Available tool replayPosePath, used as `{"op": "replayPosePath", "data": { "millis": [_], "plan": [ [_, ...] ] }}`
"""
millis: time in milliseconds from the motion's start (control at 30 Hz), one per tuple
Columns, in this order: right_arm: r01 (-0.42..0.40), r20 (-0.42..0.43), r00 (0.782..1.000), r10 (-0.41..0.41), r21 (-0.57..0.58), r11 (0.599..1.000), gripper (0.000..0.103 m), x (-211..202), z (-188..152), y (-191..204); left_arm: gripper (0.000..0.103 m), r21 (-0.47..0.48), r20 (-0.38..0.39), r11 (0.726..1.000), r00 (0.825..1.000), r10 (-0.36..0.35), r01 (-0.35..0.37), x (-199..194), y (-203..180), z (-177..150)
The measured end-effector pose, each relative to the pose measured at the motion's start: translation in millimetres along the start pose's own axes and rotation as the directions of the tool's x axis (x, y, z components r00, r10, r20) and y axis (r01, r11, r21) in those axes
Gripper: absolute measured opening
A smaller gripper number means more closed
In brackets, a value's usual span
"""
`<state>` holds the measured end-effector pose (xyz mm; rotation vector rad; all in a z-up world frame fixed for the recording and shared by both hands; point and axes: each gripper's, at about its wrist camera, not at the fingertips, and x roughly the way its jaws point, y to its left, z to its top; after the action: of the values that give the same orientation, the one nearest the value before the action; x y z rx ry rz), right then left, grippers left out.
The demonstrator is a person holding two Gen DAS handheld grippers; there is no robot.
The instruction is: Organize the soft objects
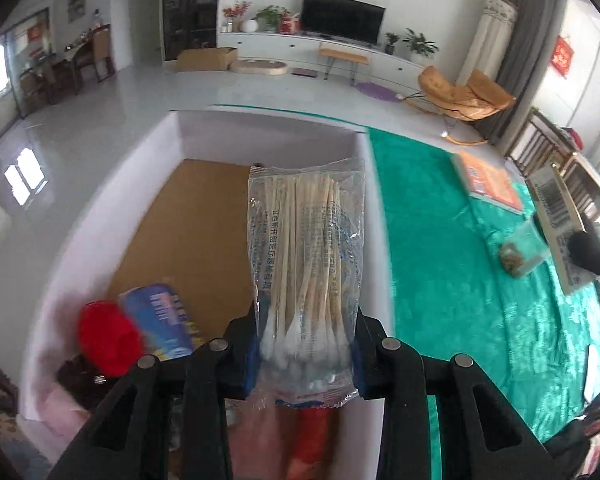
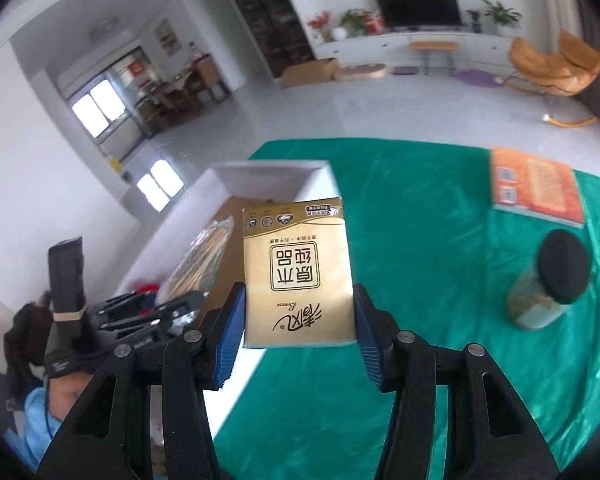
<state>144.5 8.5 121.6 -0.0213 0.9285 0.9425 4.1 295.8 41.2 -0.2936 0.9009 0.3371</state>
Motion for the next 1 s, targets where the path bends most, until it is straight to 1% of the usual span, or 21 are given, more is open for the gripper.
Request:
{"op": "replayPosePath", "data": {
  "millis": [67,100,167,200,233,267,333,400,467,533,600,633,667,733,767,800,900,1000],
  "plan": [
    [-0.05,-0.04,0.998,0.049,-0.043,0.998,0.054,26,-8,38,0.037,-0.014,-0.009,0.996,0.996,0.092,-0.092,-3,30,-12],
    [-0.071,-0.059,0.996,0.067,-0.061,0.996,0.055,39,-12,55,0.041,-0.022,-0.014,0.992,0.992,0.122,-0.123,-2,40,-17],
    [-0.11,-0.105,0.989,0.1,-0.093,0.99,0.058,65,-20,84,0.062,-0.039,-0.018,0.985,0.986,0.166,-0.167,-2,56,-29],
    [-0.125,-0.134,0.985,0.111,-0.105,0.987,0.063,78,-25,97,0.084,-0.048,-0.01,0.982,0.983,0.183,-0.183,-3,61,-34],
    [-0.145,-0.163,0.979,0.125,-0.114,0.983,0.074,89,-30,107,0.094,-0.057,0.008,0.978,0.979,0.202,-0.201,-6,65,-39],
    [-0.162,-0.187,0.973,0.138,-0.119,0.98,0.075,99,-35,115,0.096,-0.062,0.028,0.974,0.975,0.219,-0.217,-9,67,-44],
    [-0.17,-0.217,0.966,0.138,-0.133,0.976,0.075,110,-44,126,0.096,-0.059,0.059,0.969,0.968,0.243,-0.24,-14,67,-49],
    [-0.15,-0.228,0.967,0.113,-0.155,0.976,0.075,114,-50,129,0.096,-0.068,0.092,0.967,0.964,0.25,-0.245,-21,64,-54],
    [-0.115,-0.223,0.972,0.074,-0.173,0.978,0.075,112,-51,128,0.096,-0.094,0.111,0.966,0.961,0.252,-0.243,-27,63,-56],
    [-0.08,-0.211,0.977,0.04,-0.187,0.979,0.075,110,-53,126,0.097,-0.116,0.105,0.961,0.959,0.263,-0.251,-32,60,-55],
    [-0.055,-0.207,0.978,0.014,-0.194,0.979,0.077,105,-57,124,0.097,-0.104,0.088,0.962,0.961,0.263,-0.253,-35,55,-57],
    [-0.043,-0.209,0.978,0.001,-0.199,0.979,0.077,104,-57,123,0.097,-0.093,0.086,0.96,0.959,0.27,-0.262,-35,51,-56],
    [-0.031,-0.212,0.977,-0.014,-0.205,0.978,0.077,103,-59,123,0.097,-0.081,0.086,0.955,0.953,0.291,-0.284,-37,48,-57],
    [-0.003,-0.22,0.974,-0.049,-0.229,0.974,0.078,104,-62,127,0.097,-0.059,0.093,0.936,0.932,0.351,-0.347,-41,44,-61],
    [0.008,-0.223,0.973,-0.063,-0.241,0.971,0.078,98,-67,132,0.097,-0.052,0.096,0.928,0.923,0.373,-0.37,-42,42,-63],
    [0.016,-0.227,0.971,-0.075,-0.254,0.967,0.078,97,-69,135,0.097,-0.047,0.096,0.923,0.918,0.384,-0.381,-43,41,-64],
    [0.035,-0.221,0.97,-0.099,-0.277,0.96,0.078,94,-72,142,0.097,-0.057,0.081,0.929,0.926,0.368,-0.365,-44,41,-70],
    [0.059,-0.211,0.969,-0.126,-0.299,0.953,0.078,89,-76,148,0.097,-0.092,0.08,0.935,0.934,0.349,-0.341,-47,43,-78]
  ]
}}
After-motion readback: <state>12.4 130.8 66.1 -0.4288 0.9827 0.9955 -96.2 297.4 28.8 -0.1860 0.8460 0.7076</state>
